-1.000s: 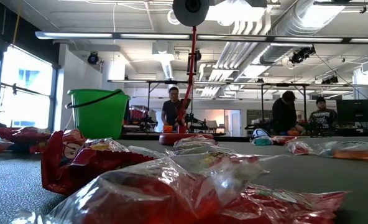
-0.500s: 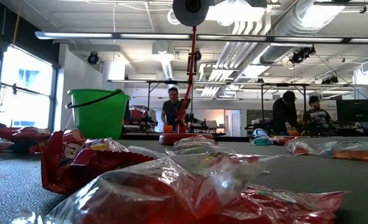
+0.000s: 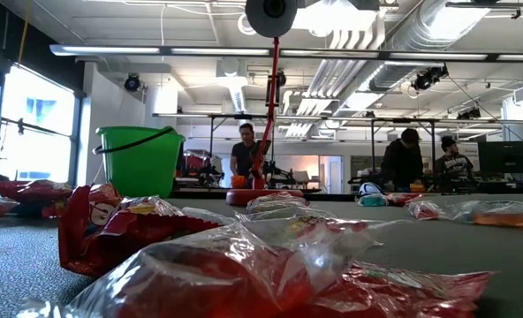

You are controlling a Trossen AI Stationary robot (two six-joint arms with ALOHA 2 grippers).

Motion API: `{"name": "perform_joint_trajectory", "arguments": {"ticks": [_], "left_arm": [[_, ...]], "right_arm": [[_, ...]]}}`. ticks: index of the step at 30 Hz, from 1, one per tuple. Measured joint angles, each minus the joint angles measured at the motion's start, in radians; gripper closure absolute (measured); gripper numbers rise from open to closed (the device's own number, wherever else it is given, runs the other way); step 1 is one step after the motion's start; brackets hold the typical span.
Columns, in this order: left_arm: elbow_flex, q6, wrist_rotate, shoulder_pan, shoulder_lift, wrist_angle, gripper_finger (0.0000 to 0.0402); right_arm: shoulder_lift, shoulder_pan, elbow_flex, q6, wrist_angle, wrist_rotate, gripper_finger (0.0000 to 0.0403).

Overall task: Sort candy
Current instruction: Put the orange gummy into the green bucket, then put the blue gummy into the green bucket

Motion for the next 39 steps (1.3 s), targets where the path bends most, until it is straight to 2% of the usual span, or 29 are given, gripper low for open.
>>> {"name": "perform_joint_trajectory", "arguments": {"ticks": [6,9,11,15,18,23,28,31,34,39], "left_arm": [[0.0,-0.039,-0.297,0.0,-0.094,-0.283,0.0401],[0.0,-0.148,-0.415,0.015,-0.141,-0.49,0.0401],[0.0,-0.261,-0.443,0.039,-0.164,-0.643,0.0401],[0.0,-0.453,-0.434,0.107,-0.177,-0.914,0.0401],[0.0,-0.523,-0.434,0.164,-0.162,-1.026,0.0401],[0.0,-0.468,-0.372,0.241,-0.128,-1.043,0.0392],[0.0,-0.381,-0.272,0.287,-0.09,-1.042,0.036],[0.0,-0.348,-0.253,0.304,-0.071,-1.042,0.0337],[0.0,-0.336,-0.238,0.317,-0.055,-1.035,0.032],[0.0,-0.35,-0.195,0.323,-0.054,-1.033,0.031]], "right_arm": [[-0.012,0.0,0.0,0.009,-0.145,0.022,0.0253],[-0.013,0.0,0.0,0.055,-0.186,0.052,0.0254],[-0.013,-0.003,0.0,0.084,-0.204,0.059,0.0253],[-0.013,-0.011,0.0,0.133,-0.205,0.061,0.0253],[-0.013,-0.014,0.0,0.142,-0.199,0.061,0.0253],[-0.013,-0.014,0.0,0.144,-0.194,0.061,0.0253],[-0.013,-0.014,0.0,0.169,-0.194,0.061,0.0253],[-0.013,-0.013,0.0,0.173,-0.194,0.061,0.0253],[-0.014,-0.013,0.001,0.237,-0.219,0.058,0.0253],[-0.036,-0.052,0.002,0.386,-0.38,0.017,0.0253]]}}
